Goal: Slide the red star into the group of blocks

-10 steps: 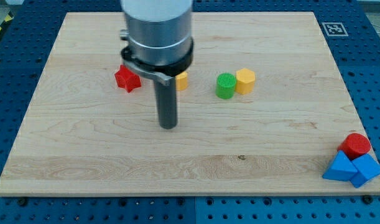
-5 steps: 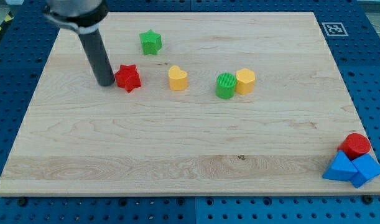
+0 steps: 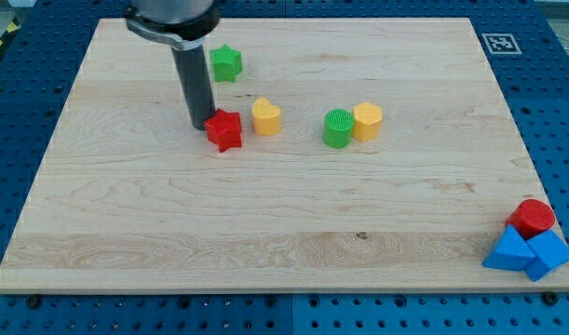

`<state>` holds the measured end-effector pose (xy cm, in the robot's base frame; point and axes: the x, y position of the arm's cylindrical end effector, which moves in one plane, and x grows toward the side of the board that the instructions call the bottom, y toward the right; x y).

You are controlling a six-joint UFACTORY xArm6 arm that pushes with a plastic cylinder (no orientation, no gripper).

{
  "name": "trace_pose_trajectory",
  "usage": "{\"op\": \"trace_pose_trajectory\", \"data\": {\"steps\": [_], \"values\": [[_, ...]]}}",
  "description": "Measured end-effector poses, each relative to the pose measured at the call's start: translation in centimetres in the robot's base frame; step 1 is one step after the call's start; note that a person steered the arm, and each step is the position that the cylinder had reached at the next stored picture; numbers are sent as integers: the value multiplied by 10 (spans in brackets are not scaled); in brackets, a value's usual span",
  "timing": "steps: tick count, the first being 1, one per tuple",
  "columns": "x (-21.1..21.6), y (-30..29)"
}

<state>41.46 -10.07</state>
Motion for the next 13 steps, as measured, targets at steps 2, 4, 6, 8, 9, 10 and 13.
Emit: {"op": "trace_pose_trajectory", "data": {"steps": [2, 4, 6, 8, 9, 10, 13], "values": [[25, 9], [50, 18], [30, 21], [29, 41], [29, 44], [31, 52], [52, 98]]}}
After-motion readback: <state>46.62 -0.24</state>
